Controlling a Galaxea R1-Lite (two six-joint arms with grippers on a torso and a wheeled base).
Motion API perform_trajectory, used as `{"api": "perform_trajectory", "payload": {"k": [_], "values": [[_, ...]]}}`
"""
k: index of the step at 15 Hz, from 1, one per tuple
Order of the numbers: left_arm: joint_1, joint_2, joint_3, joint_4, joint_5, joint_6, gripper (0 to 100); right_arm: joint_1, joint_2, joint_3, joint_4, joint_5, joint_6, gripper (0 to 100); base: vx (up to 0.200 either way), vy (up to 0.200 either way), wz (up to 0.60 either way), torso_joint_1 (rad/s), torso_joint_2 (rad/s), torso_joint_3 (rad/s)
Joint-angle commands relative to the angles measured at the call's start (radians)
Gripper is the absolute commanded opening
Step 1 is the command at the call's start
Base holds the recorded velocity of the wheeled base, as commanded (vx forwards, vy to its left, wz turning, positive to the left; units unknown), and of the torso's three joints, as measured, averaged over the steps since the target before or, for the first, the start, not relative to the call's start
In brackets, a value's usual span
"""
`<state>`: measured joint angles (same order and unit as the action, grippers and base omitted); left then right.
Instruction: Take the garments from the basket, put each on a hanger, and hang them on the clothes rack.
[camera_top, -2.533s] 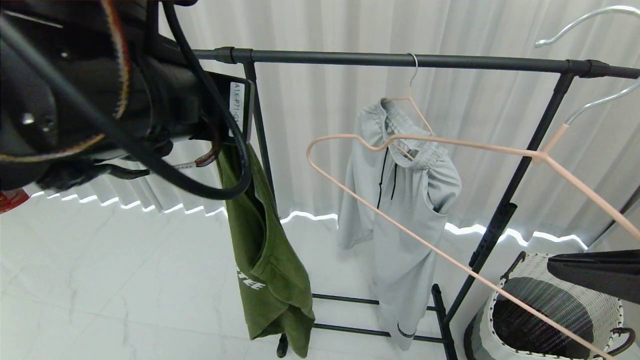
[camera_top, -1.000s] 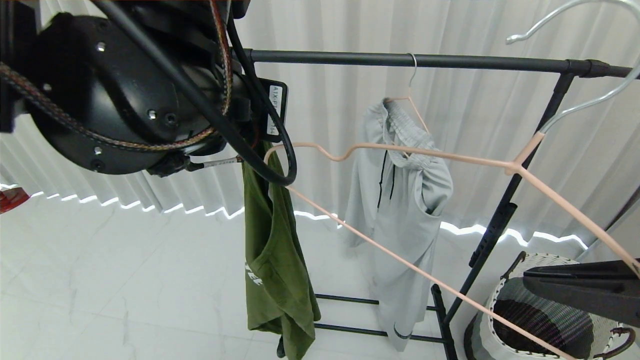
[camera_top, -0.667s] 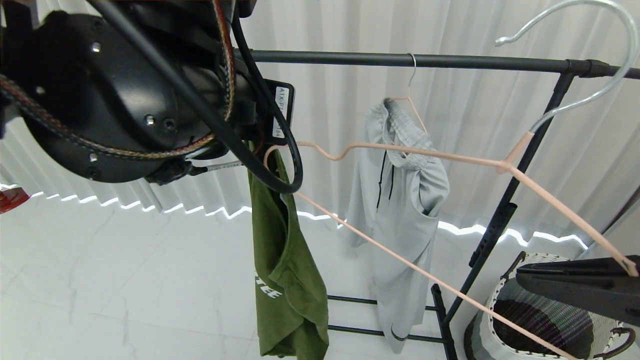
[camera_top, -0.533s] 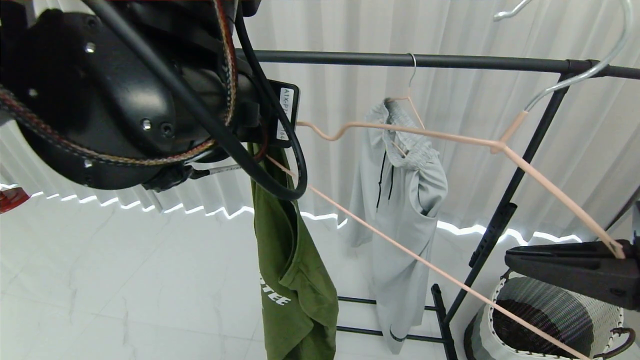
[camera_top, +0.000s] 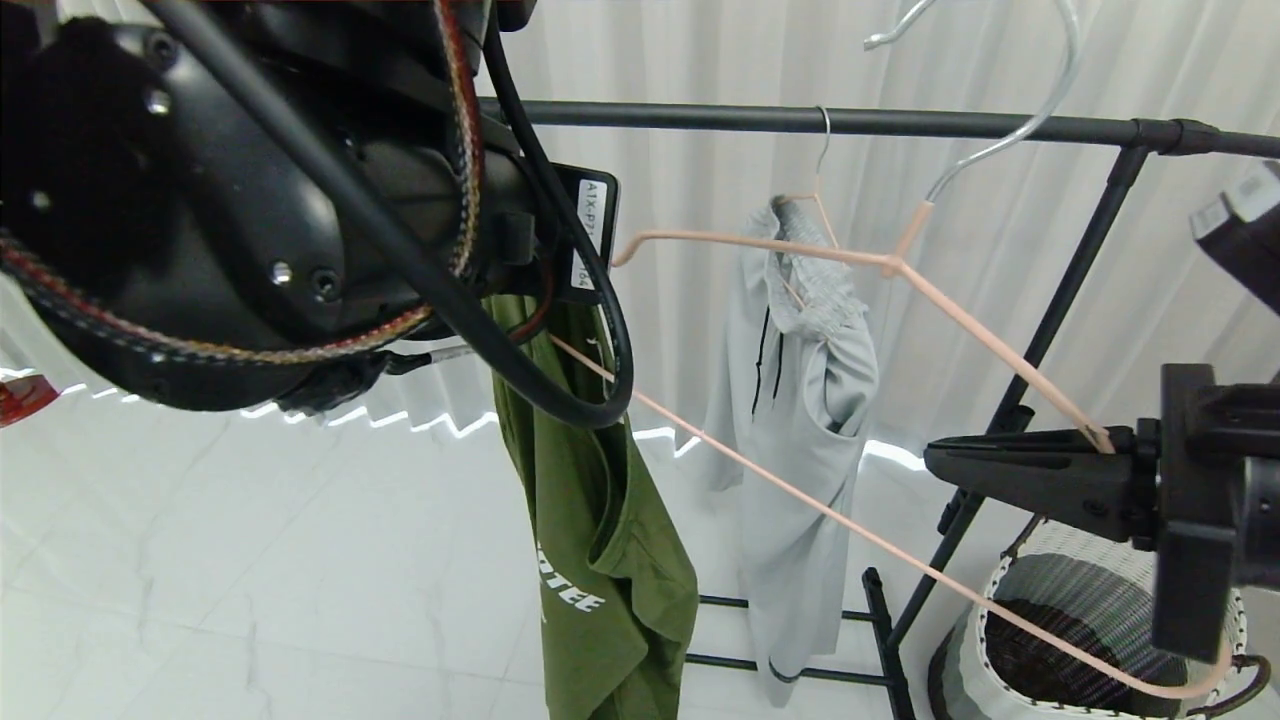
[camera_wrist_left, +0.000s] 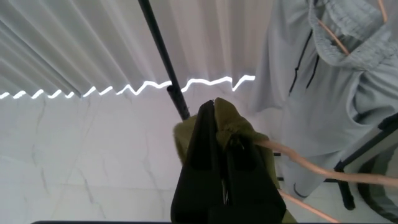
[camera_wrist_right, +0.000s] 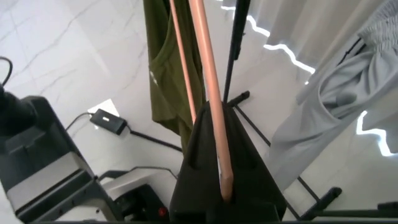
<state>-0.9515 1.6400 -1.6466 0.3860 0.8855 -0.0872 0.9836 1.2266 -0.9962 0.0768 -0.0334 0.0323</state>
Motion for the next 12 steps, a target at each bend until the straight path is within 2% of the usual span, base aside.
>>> {"api": "perform_trajectory", "payload": {"k": [1, 5, 9, 12], "values": [[-0.006, -0.003, -0.001, 0.001, 0.000, -0.005, 0, 0.000, 0.083, -0.007, -0.049, 0.001, 0.001, 0, 0.000, 0.000, 0.00, 0.000, 0.00, 0.000], [-0.009, -0.014, -0.006, 0.001, 0.000, -0.008, 0, -0.014, 0.175, -0.025, -0.137, -0.020, 0.006, 0, 0.000, 0.000, 0.00, 0.000, 0.00, 0.000], [-0.056, -0.023, -0.002, 0.001, -0.005, -0.069, 0, -0.016, 0.200, -0.041, -0.138, -0.020, 0.008, 0, 0.000, 0.000, 0.00, 0.000, 0.00, 0.000], [-0.066, -0.023, -0.006, 0.001, -0.007, -0.072, 0, -0.011, 0.229, -0.076, -0.141, -0.020, 0.006, 0, 0.000, 0.000, 0.00, 0.000, 0.00, 0.000]]}}
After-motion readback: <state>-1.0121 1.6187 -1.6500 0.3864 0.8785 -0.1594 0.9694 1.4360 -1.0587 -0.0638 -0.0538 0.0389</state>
